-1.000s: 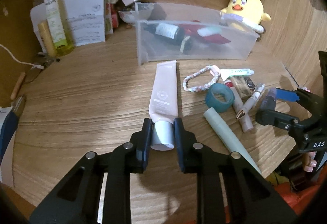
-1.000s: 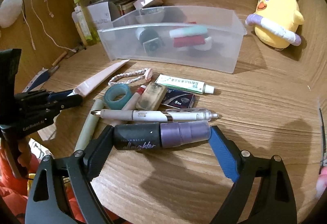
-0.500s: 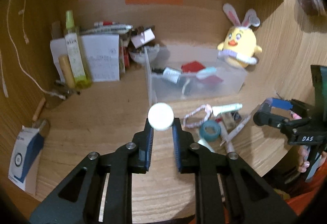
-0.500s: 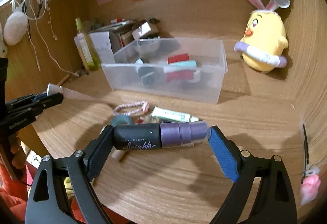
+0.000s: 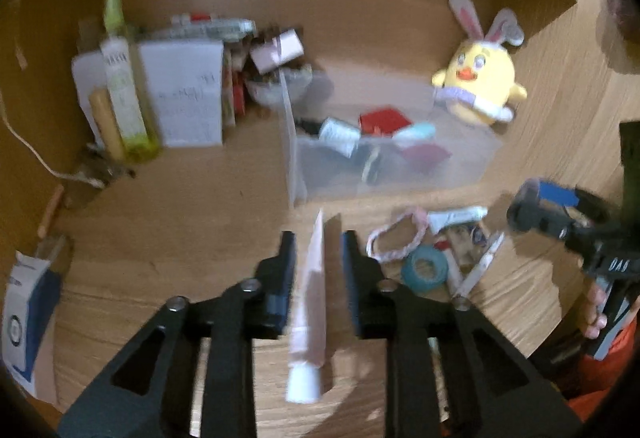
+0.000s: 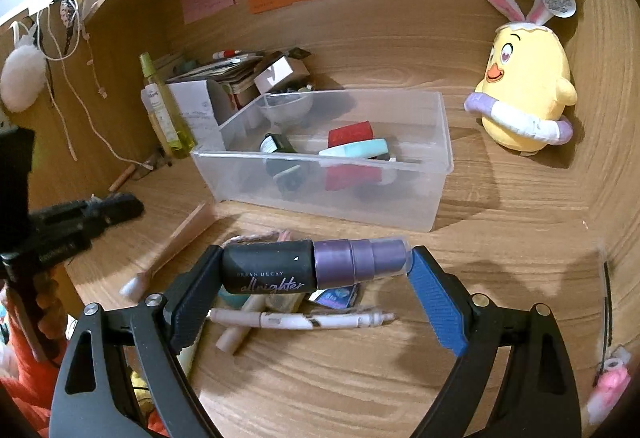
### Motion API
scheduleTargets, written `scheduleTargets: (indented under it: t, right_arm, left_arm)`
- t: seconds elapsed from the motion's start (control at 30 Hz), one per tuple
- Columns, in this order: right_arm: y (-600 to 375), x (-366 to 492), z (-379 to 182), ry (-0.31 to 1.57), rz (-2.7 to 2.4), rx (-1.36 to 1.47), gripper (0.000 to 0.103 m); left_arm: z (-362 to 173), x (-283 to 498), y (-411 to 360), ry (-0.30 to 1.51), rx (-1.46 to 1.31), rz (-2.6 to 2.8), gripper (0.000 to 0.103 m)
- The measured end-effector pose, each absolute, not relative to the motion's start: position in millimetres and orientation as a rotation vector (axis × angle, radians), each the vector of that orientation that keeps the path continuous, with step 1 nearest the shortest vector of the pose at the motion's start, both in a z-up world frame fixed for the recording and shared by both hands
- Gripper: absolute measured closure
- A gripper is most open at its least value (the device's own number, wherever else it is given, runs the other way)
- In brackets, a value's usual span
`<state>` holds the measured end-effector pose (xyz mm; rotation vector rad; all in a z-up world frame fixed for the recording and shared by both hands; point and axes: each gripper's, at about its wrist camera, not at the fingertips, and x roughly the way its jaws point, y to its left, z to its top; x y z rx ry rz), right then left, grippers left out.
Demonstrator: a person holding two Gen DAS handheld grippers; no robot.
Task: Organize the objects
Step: 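Carry the makeup spray into the box while the left gripper grasps the pink tube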
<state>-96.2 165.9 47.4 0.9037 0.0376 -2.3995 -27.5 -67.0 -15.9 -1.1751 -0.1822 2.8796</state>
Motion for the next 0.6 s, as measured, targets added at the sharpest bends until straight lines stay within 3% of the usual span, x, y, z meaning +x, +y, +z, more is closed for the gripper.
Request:
scheduleTargets:
  t: [0.07, 0.1, 0.6]
  right_arm:
    - [166, -101, 50, 0.037, -2.407, 0.898, 0.013]
    - [166, -105, 52, 0.038, -2.415, 0.894, 0.013]
    - [144, -158, 70, 0.093, -2.437, 0.879, 0.013]
  left_arm:
    - [-25, -31, -67, -0.193, -1.232, 2.841, 0.052]
    - [-31, -32, -67, -0.183, -1.262, 2.828, 0.05]
    - [-63, -34, -61, -0.074, -1.389, 2.719, 0.048]
